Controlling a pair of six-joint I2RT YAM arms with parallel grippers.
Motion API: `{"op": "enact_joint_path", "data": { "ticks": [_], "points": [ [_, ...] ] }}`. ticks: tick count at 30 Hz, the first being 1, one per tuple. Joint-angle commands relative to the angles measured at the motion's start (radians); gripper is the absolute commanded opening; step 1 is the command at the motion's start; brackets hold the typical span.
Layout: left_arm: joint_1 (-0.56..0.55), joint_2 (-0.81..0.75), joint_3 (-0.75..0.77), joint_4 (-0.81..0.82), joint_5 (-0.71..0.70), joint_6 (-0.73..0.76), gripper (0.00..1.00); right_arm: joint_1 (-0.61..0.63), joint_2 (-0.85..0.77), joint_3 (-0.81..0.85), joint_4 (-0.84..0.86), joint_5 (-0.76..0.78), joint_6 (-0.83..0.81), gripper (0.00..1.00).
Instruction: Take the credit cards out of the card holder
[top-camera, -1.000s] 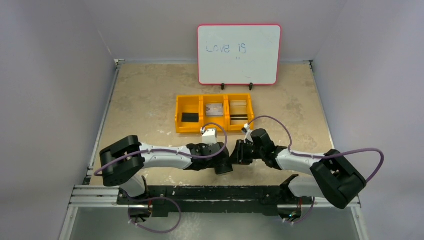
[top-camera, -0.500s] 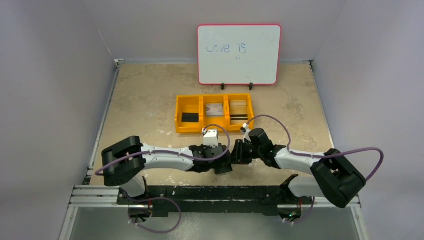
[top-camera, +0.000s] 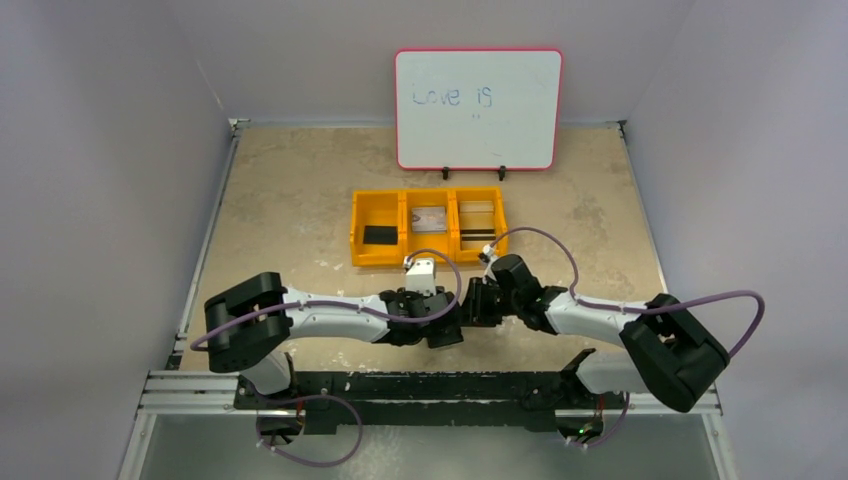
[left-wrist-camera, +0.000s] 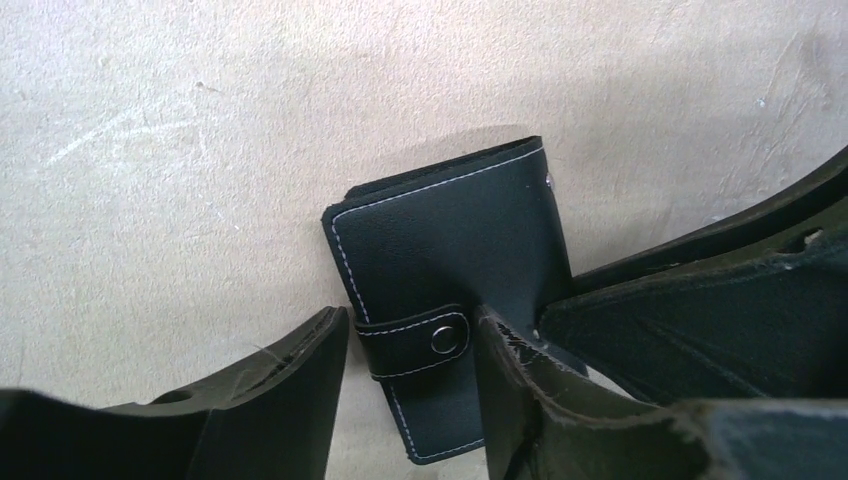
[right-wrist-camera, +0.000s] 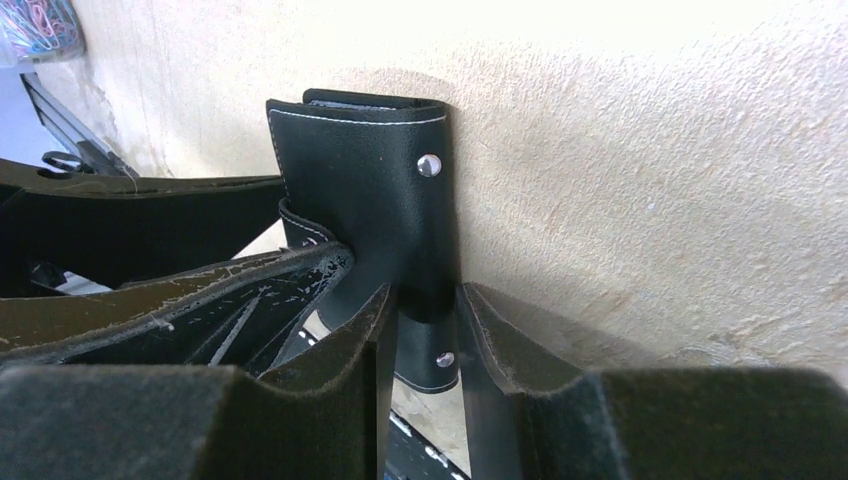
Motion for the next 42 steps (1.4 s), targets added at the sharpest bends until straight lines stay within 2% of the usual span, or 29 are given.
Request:
{"op": "enact_joint_path", "data": {
  "ticks": [1,3,7,15,16,19,21,25,30,34,37,40,42],
  "points": [
    [-0.008,0.021,0.023,-0.050,-0.034,-0.004,0.41,0.014,0.032,0.010,-0.086,0.116,-0.014,0.31],
    [-0.010,0.026,0.032,-0.060,-0.039,-0.004,0.31,0.020,0.036,0.014,-0.089,0.125,-0.010,0.31],
    [-0.020,0.022,0.039,-0.074,-0.057,-0.009,0.24,0.024,0.034,0.015,-0.102,0.140,-0.002,0.31],
    [-0.024,-0.030,-0.002,-0.027,-0.052,-0.007,0.27,0.026,0.043,0.018,-0.105,0.154,-0.001,0.29],
    [-0.024,-0.041,-0.016,-0.007,-0.047,-0.007,0.29,0.026,0.043,0.019,-0.103,0.154,-0.003,0.29],
    [-0.023,-0.065,-0.048,0.029,-0.043,-0.008,0.45,0.034,0.040,0.024,-0.086,0.140,-0.023,0.32],
    [-0.023,-0.055,-0.036,0.015,-0.047,-0.004,0.48,0.041,0.039,0.033,-0.070,0.120,-0.040,0.36],
    [-0.024,0.004,0.025,-0.050,-0.055,0.005,0.47,0.050,0.053,0.063,-0.045,0.092,-0.058,0.42],
    [-0.038,0.061,0.100,-0.135,-0.086,0.012,0.33,0.050,0.093,0.078,-0.040,0.089,-0.055,0.42],
    [-0.045,0.057,0.102,-0.134,-0.095,0.011,0.27,0.050,0.109,0.075,-0.015,0.071,-0.049,0.32],
    [-0.046,0.042,0.093,-0.135,-0.105,0.003,0.27,0.050,0.102,0.079,-0.037,0.100,-0.046,0.13],
    [-0.046,0.021,0.076,-0.132,-0.118,-0.003,0.34,0.050,0.086,0.088,-0.081,0.156,-0.043,0.00],
    [-0.046,0.005,0.068,-0.139,-0.131,-0.011,0.42,0.051,0.070,0.090,-0.091,0.172,-0.040,0.00]
  ]
}}
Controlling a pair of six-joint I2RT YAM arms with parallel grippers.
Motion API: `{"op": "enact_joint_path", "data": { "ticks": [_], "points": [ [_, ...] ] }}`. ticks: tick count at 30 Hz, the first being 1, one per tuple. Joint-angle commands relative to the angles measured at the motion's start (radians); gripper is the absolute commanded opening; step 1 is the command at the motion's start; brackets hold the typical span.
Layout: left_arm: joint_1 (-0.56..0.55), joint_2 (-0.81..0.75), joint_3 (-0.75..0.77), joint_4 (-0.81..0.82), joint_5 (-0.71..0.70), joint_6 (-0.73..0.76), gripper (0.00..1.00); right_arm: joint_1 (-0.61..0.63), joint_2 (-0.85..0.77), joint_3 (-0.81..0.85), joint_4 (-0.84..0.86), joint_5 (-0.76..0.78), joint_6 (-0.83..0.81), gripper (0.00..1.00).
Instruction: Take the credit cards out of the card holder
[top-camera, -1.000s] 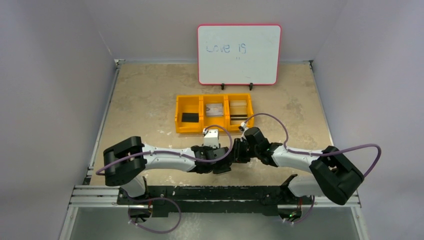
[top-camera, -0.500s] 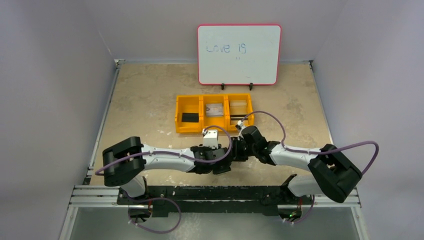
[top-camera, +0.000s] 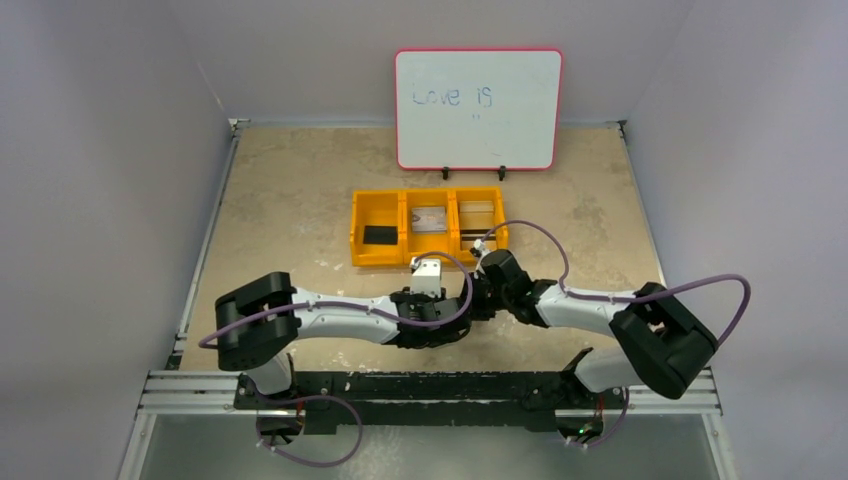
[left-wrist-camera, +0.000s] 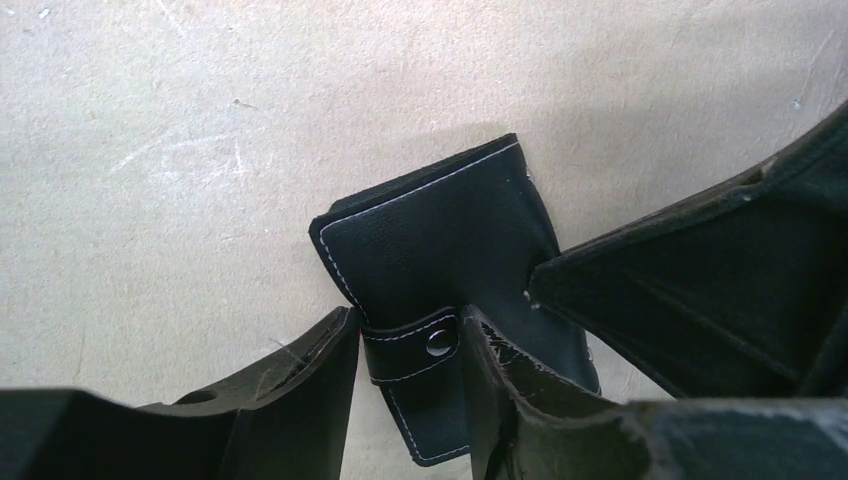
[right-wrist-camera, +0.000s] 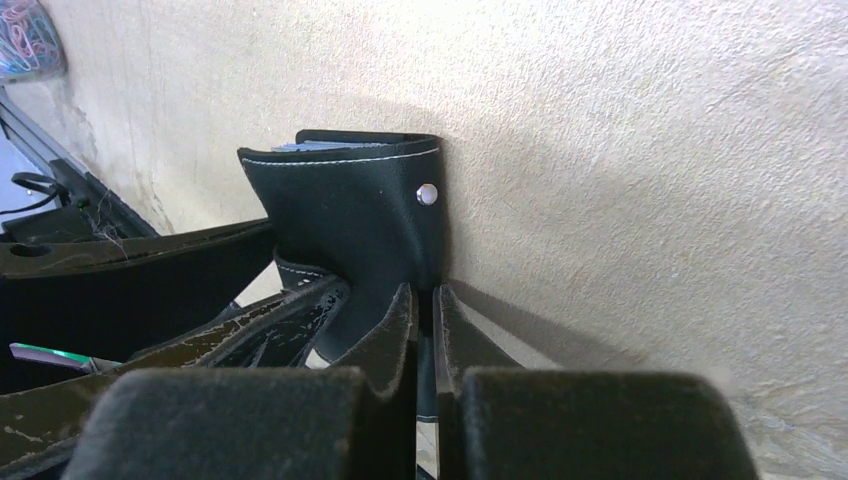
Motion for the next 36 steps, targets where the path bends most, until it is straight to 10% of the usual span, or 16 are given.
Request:
{"op": "enact_joint_path", "data": {
  "ticks": [1,12,20,36],
  "points": [
    [-0.006,-0.052,-0.014,-0.036,-0.048,-0.020,0.45,0.004,-0.016,0.009,-0.089,0.108,-0.015,0.00],
    [-0.007,-0.035,0.039,-0.078,-0.057,0.011,0.28,0.004,-0.053,0.014,-0.108,0.122,-0.013,0.00],
    [-0.013,-0.088,0.013,0.109,-0.006,0.050,0.53,0.004,-0.058,0.013,-0.106,0.122,-0.015,0.00],
    [-0.013,0.069,0.114,-0.061,-0.009,0.034,0.44,0.004,-0.078,0.001,-0.110,0.134,-0.008,0.00]
  ]
}}
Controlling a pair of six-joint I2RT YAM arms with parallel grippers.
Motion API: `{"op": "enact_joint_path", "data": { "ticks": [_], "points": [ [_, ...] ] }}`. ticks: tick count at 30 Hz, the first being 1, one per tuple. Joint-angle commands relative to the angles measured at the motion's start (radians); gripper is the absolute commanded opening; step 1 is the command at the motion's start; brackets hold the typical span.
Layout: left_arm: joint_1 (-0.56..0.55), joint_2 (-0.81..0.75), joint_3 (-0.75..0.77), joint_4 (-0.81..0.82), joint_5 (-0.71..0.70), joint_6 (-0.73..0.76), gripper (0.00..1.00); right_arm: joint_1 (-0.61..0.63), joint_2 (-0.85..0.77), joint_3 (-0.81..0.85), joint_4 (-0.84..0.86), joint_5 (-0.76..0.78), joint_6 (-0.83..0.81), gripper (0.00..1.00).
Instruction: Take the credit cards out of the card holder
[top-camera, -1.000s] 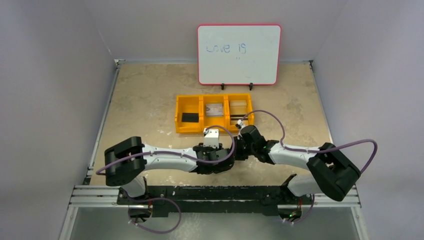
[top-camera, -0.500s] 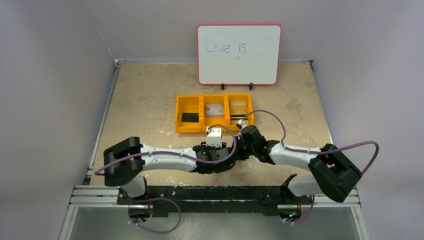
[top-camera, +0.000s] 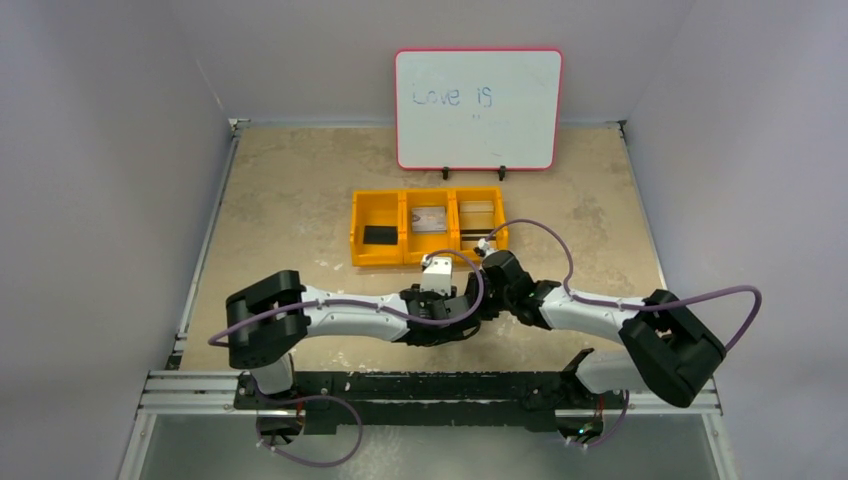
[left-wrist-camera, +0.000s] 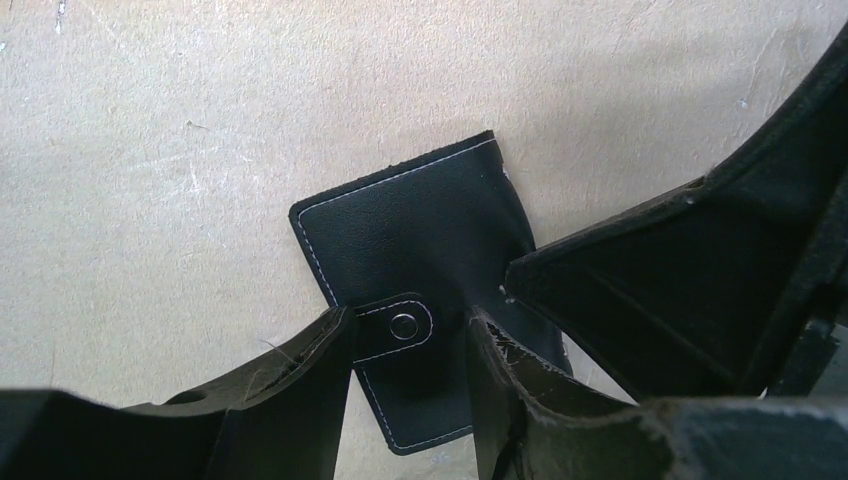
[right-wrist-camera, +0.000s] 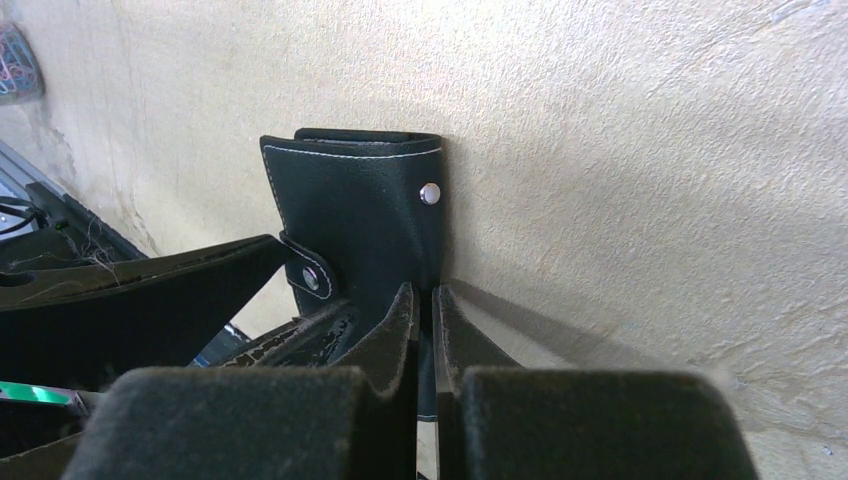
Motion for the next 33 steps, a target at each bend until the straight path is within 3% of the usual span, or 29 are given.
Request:
{"op": "enact_joint_path", "data": {
  "ticks": [1,6,18,30,33],
  "points": [
    [-0.006,0.030,0.045,-0.049,-0.014,0.001,0.43,0.000,-0.022,0.000,-0.047,0.057,-0.010,0.00],
    [-0.006,0.059,0.058,-0.067,-0.025,0.002,0.36,0.001,-0.031,-0.003,-0.051,0.062,-0.005,0.00],
    [-0.008,0.043,0.045,-0.110,-0.074,-0.037,0.00,0.000,-0.044,-0.005,-0.078,0.088,0.007,0.00],
    [-0.008,-0.121,-0.069,-0.125,-0.161,-0.147,0.00,0.000,-0.059,0.005,-0.106,0.129,0.003,0.00],
    [-0.008,-0.176,-0.115,-0.120,-0.168,-0.178,0.07,0.000,-0.091,0.017,-0.101,0.122,-0.024,0.07]
  ]
}}
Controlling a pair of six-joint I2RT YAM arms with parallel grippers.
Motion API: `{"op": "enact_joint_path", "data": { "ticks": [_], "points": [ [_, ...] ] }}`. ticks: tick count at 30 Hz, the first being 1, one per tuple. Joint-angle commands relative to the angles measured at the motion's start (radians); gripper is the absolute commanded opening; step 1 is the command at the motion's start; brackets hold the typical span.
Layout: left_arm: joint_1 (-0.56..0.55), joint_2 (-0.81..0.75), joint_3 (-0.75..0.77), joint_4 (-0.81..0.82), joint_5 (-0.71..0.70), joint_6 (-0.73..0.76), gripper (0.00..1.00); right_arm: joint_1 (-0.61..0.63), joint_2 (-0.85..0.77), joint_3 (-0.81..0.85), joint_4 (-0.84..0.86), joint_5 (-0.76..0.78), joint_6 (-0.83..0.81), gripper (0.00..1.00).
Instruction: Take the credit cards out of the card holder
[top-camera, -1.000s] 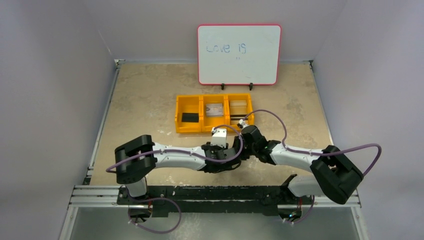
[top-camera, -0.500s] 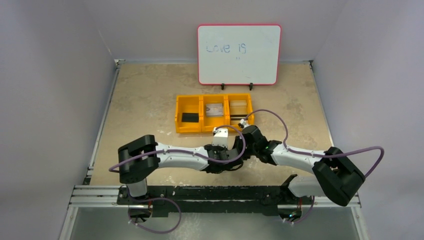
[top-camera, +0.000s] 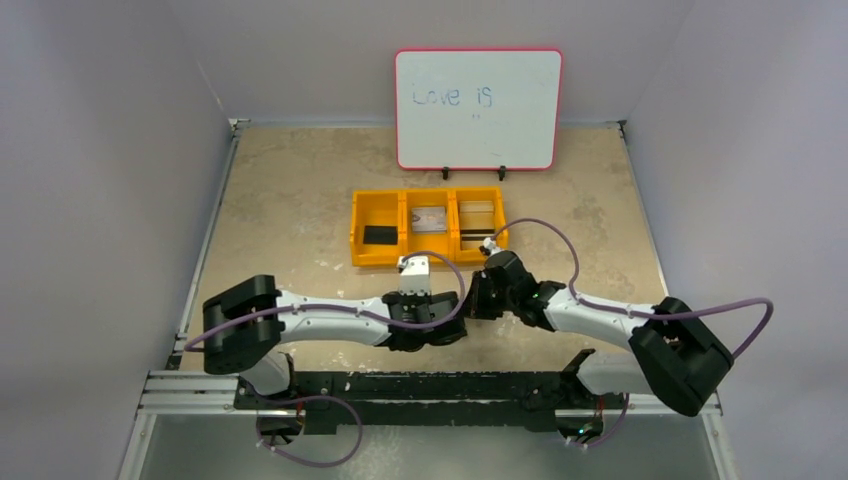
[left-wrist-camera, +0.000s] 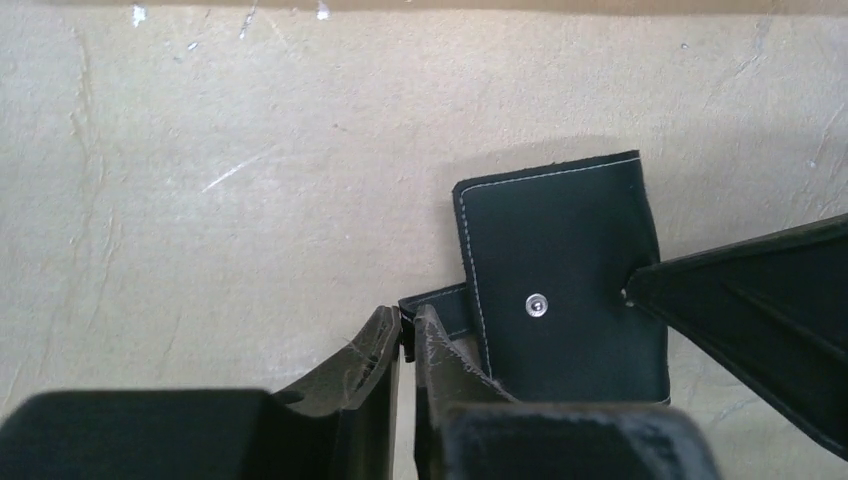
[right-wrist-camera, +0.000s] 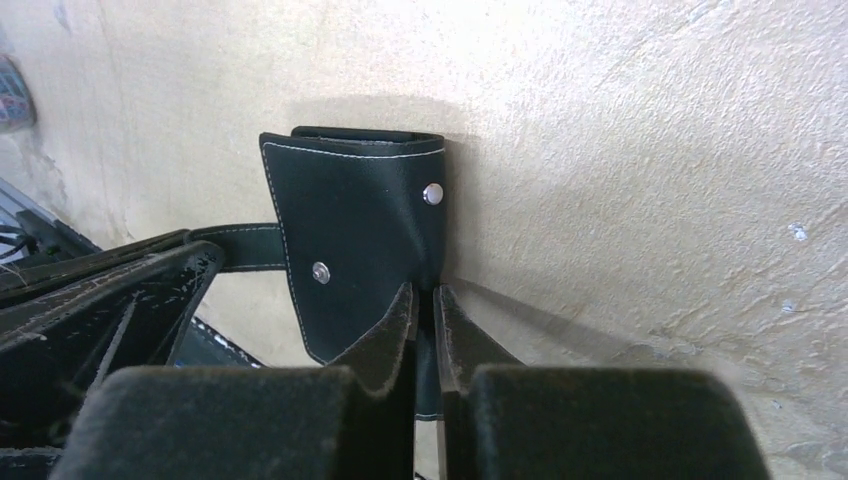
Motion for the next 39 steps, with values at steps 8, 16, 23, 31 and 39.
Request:
{"op": "enact_joint_path", "data": {
  "ticks": [8,16,23,31,39],
  "points": [
    [0.001,-0.093,-0.097,0.049,-0.031,-0.066,0.28,0.004,-0.074,0.136,-0.139,0.096,-0.136,0.35],
    [0.002,-0.160,-0.128,0.124,-0.058,-0.068,0.45,0.026,-0.016,0.171,-0.101,0.039,-0.156,0.31],
    [0.002,-0.275,-0.185,0.201,-0.071,-0.052,0.61,0.043,0.018,0.176,-0.123,0.136,-0.074,0.13],
    [0.002,-0.176,-0.114,0.243,-0.006,0.021,0.71,0.043,-0.116,0.105,-0.119,0.211,-0.026,0.13],
    [0.035,-0.013,0.003,0.200,0.017,0.052,0.71,0.042,-0.195,0.049,-0.124,0.238,0.018,0.13]
  ]
}}
